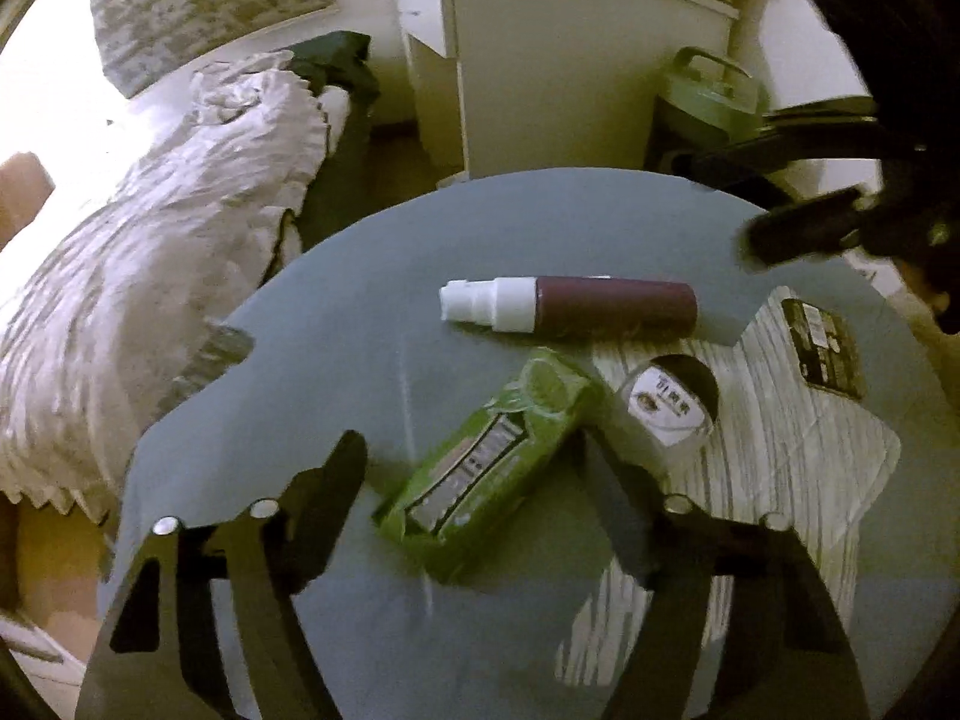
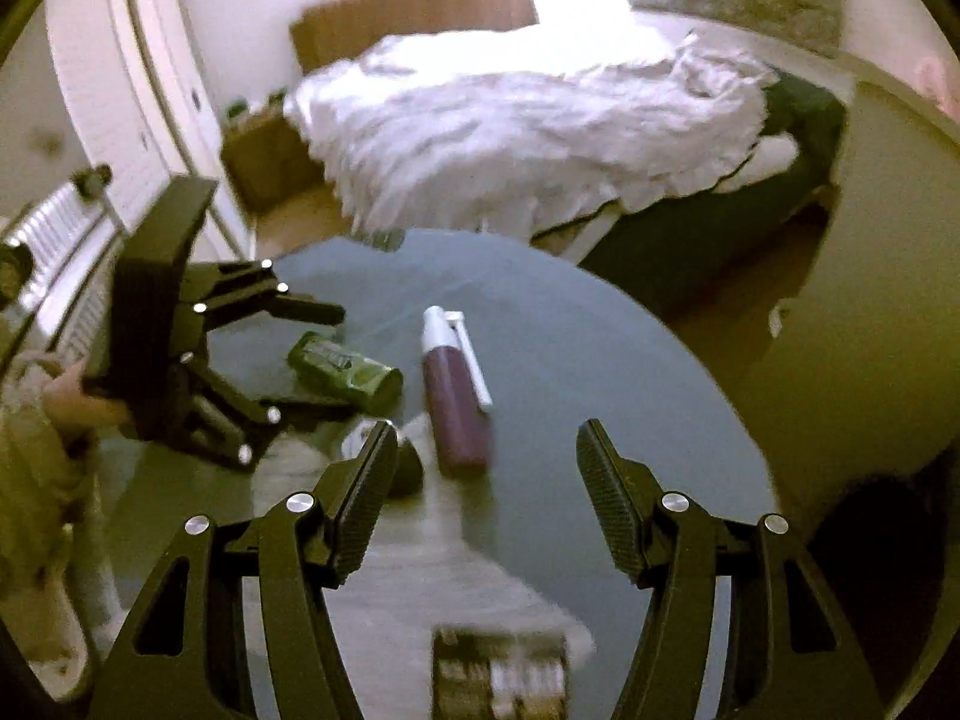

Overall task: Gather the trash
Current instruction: 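Grasp the green Doublemint gum box with the left tool while the right tool grasps the brown spray bottle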

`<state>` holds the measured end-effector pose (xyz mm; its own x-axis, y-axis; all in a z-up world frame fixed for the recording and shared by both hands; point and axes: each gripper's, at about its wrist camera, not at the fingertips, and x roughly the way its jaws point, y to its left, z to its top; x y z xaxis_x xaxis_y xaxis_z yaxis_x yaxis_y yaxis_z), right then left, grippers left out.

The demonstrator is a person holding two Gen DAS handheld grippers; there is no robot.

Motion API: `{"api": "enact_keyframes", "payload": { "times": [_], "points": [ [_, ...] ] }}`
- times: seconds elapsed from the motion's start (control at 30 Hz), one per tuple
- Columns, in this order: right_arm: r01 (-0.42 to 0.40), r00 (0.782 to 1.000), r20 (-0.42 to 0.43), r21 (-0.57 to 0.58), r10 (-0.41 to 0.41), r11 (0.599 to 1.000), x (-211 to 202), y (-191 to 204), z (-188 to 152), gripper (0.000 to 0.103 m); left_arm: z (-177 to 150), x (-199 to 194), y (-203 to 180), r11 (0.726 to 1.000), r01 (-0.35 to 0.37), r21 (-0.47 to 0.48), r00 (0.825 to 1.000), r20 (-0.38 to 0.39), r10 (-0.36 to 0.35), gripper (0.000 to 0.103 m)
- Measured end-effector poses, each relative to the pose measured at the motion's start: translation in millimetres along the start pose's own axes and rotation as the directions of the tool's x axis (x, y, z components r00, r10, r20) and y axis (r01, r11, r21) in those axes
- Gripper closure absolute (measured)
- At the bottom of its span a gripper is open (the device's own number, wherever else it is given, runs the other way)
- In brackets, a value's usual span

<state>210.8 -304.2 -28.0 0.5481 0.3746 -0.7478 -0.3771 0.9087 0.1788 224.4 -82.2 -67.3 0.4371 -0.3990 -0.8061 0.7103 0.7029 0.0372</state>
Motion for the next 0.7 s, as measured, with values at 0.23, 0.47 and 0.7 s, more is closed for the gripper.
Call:
{"api": "enact_keyframes", "payload": {
  "times": [0.23,0.47,0.7],
  "points": [
    [0.044,0.985,-0.165,-0.06,-0.054,0.997,77,17,25,0.048,1,-1,9,0.995,-0.007,-0.096,0.999,0.04,0.011,0.066],
    [0.064,0.985,-0.152,-0.087,-0.077,0.994,100,27,32,0.071,-13,-13,34,0.957,-0.03,-0.289,0.996,0.071,0.053,0.07],
    [-0.099,0.993,0.08,0.147,0.088,0.984,40,-22,20,0.071,-16,-52,29,0.919,0.077,-0.388,0.976,0.218,0.011,0.072]
  ]
}}
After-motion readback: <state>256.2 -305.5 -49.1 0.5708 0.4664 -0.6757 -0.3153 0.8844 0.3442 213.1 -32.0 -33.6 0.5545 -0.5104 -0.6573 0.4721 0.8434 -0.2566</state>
